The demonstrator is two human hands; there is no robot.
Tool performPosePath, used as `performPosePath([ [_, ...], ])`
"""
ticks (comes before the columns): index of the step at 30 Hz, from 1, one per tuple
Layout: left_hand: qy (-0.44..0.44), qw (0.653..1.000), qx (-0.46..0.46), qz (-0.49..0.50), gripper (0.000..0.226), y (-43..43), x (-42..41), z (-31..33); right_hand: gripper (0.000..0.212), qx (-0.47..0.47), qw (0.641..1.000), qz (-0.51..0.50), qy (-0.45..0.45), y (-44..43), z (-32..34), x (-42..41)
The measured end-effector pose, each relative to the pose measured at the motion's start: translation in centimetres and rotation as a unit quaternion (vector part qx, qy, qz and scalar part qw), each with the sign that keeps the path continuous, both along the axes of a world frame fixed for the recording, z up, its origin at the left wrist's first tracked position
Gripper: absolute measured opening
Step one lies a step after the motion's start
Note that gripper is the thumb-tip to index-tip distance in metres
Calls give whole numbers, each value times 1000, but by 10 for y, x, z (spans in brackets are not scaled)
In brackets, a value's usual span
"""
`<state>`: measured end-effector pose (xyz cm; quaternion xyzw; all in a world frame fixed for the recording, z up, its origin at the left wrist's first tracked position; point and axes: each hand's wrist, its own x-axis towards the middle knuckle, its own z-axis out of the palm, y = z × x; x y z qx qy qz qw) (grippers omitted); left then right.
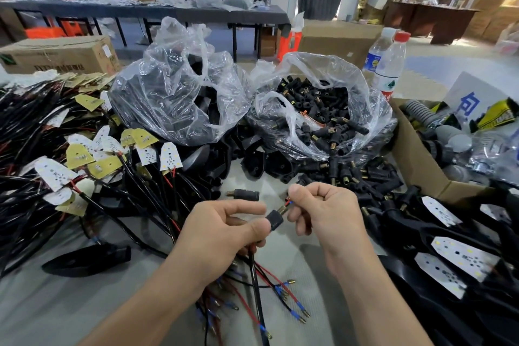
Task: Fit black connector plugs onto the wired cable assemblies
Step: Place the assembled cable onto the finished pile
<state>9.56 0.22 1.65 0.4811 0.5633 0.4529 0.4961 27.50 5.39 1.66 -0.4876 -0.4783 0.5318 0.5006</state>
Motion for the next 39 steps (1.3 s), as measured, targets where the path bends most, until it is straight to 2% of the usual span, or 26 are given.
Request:
performPosePath([
  [2,5,998,-25,-53,43,-2,3,1,34,5,1000,-18,9,2,0,0],
  [6,-24,986,-63,-155,38,-6,10,4,34,16,997,-68,21,6,0,1],
  [9,-48,977,-75,-194,32,-5,5,8,31,31,994,-103,23,8,-2,1],
  [14,-112,971,-88,-191,26,-8,9,4,24,26,989,-140,44,8,-5,-5],
  [18,-70,988,-36,-132,26,-8,16,-8,23,-83,983,-19,162,7,-1,-10],
  [20,-64,990,-27,-123,28,-6,17,-11,17,-86,985,52,140,5,-1,-8],
  [22,-72,991,-21,-115,27,-6,16,-12,26,-69,989,88,93,4,-2,-5],
  [25,-87,991,-25,-99,26,-5,17,-14,32,-45,995,84,29,5,-3,-4],
  [28,-105,986,-42,-126,25,-5,16,-10,30,-15,999,28,29,6,-5,-9],
  [30,-73,989,-39,-124,23,-6,16,-7,24,8,1000,-19,-16,6,-9,-14],
  [31,-26,995,-24,-98,24,-6,18,-7,20,26,997,-42,-55,6,-12,-17],
  [33,144,989,36,-13,29,-8,20,-9,24,73,979,-82,-171,6,-18,-20],
  [35,281,953,99,64,33,-13,23,-11,29,106,965,-94,-221,4,-18,-21],
  [37,307,937,129,104,37,-16,24,-10,21,86,987,-59,-120,4,-13,-21],
  [39,259,950,131,117,36,-16,24,-10,23,46,999,-20,2,6,-9,-17],
])
